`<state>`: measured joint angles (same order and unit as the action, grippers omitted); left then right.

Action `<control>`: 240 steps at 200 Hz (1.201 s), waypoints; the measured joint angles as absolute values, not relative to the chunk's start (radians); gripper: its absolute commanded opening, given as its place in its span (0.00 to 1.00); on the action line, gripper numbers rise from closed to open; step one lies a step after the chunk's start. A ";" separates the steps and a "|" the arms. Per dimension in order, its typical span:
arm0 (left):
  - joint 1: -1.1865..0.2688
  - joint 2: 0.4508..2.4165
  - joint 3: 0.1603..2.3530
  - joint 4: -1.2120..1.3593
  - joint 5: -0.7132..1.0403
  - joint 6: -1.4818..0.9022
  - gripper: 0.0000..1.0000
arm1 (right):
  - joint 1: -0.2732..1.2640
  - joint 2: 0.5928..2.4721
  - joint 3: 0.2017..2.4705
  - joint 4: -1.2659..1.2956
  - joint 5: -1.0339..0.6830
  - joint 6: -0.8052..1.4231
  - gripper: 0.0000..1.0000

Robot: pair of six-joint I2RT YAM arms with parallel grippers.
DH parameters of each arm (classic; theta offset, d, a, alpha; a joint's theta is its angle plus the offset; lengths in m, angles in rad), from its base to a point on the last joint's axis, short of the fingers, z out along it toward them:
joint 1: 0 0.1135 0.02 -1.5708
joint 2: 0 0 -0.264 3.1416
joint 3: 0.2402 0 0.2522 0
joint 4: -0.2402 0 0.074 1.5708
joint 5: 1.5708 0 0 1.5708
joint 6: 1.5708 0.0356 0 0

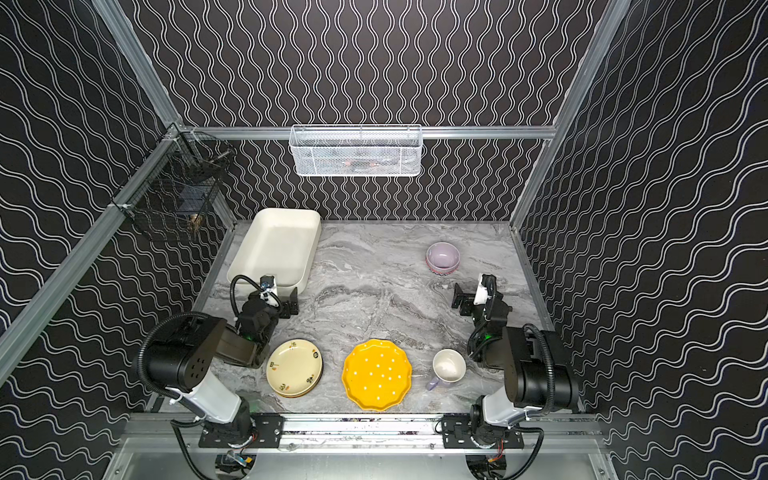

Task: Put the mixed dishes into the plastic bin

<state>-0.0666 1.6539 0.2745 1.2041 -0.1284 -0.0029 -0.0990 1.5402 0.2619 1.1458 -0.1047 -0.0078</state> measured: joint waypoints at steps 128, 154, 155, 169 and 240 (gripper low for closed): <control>-0.172 1.321 0.340 0.947 -0.213 -0.002 0.99 | -0.010 1.352 1.007 0.115 0.183 0.418 1.00; -0.243 1.273 0.479 0.759 -0.262 -0.025 0.99 | 0.030 1.357 1.055 -0.070 0.095 0.445 1.00; -0.247 1.272 0.487 0.749 -0.263 -0.028 0.99 | 0.033 1.357 1.057 -0.074 0.093 0.445 1.00; -0.265 1.277 0.561 0.637 -0.275 -0.052 0.98 | 0.102 1.370 1.108 -0.156 0.076 0.443 0.97; -0.270 1.542 0.995 0.111 -0.354 -0.136 0.90 | 0.365 1.231 1.011 -0.383 0.030 0.411 0.97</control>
<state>-0.2695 1.5425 0.9947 0.1112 -0.3542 -0.1356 0.3649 1.2312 1.0111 -0.3828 0.0299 0.4114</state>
